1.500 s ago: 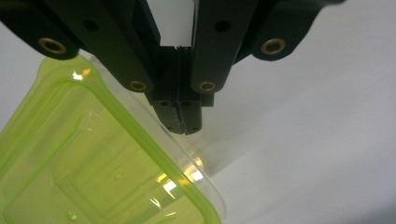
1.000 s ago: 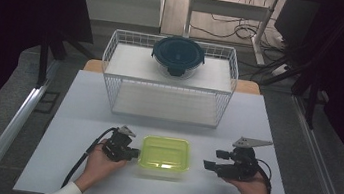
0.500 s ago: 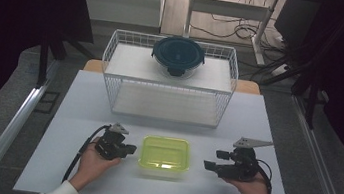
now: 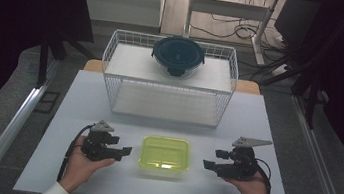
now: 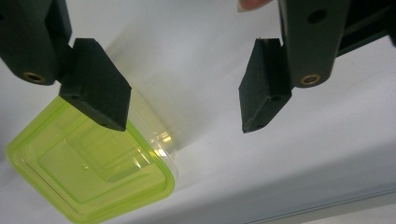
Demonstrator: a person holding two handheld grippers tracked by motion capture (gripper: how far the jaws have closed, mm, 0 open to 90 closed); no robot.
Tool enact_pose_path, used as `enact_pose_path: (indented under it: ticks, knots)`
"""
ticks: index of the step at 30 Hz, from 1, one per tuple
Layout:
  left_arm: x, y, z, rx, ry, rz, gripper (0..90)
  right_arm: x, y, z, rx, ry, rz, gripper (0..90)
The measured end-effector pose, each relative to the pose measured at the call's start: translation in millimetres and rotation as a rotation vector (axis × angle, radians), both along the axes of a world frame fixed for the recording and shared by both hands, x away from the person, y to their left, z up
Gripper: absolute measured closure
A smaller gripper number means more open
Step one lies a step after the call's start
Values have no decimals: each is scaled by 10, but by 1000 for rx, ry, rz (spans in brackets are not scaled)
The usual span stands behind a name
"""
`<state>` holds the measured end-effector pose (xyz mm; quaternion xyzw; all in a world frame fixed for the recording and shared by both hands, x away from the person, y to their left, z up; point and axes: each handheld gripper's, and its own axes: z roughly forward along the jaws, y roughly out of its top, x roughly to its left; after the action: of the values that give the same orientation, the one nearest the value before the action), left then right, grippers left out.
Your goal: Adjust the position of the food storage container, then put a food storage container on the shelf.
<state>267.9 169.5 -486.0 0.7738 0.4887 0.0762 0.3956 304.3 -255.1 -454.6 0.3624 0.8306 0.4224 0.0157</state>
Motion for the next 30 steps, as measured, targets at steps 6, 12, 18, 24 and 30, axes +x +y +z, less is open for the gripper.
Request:
enact_pose_path:
  ticks: [6, 12, 18, 24, 30]
  knots:
    - [17, 57, 34, -20, -2, 14, 302, -11, -1, -3, -2, 1, 3, 274]
    - [15, 36, 27, -20, 4, -3, 288, -9, 2, -4, -2, 0, 1, 274]
    - [16, 14, 55, -67, 16, 3, 255, -1, 23, -18, 34, 25, 8, 275]
    - [18, -1, 67, -130, 39, -3, 235, 16, 76, -69, 66, 79, 6, 275]
    - [60, -62, 16, -182, 79, -25, 238, 44, 141, -138, 123, 137, 1, 278]
